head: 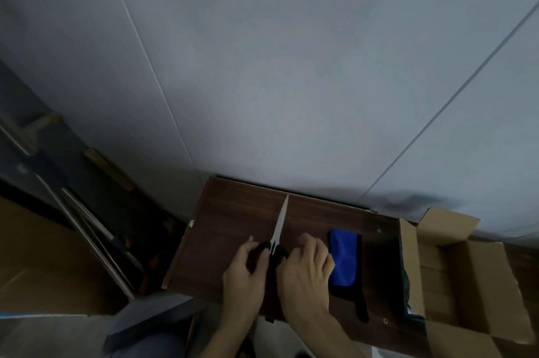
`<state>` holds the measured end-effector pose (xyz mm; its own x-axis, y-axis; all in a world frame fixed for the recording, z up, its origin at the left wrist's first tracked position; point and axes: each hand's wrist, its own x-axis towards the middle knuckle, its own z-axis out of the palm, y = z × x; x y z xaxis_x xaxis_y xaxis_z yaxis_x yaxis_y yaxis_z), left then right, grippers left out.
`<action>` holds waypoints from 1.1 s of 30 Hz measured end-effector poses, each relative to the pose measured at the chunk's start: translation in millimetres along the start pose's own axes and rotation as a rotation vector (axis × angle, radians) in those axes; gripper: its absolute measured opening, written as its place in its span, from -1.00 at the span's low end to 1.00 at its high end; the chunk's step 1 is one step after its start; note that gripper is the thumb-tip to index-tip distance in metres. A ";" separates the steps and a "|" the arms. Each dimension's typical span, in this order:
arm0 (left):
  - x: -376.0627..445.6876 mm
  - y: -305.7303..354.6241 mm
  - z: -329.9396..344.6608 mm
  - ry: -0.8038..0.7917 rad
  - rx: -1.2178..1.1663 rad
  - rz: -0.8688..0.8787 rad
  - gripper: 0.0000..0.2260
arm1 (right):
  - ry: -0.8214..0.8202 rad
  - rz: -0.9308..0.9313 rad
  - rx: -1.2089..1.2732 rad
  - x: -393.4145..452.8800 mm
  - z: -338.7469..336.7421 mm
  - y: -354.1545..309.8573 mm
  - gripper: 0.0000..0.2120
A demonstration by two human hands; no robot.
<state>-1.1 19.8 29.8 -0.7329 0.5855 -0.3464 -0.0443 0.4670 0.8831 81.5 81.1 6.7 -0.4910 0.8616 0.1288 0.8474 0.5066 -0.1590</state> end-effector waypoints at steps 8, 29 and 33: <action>-28.8 86.0 -21.8 -0.179 -1.146 -0.358 -0.64 | 0.276 -0.122 0.213 18.8 -76.2 -29.5 -0.74; -31.2 158.3 -86.2 -0.137 -0.988 -0.002 -0.75 | 0.008 -0.196 0.756 43.5 -153.9 -4.0 -0.64; -25.6 141.5 -83.8 -0.109 -1.026 -0.050 -0.76 | -0.289 0.246 0.558 30.8 -81.1 49.8 -0.49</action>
<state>-45.5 15.4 190.1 -0.6509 0.6621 -0.3715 -0.6683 -0.2674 0.6942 125.0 130.4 82.1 -0.3971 0.8883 -0.2307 0.7483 0.1678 -0.6418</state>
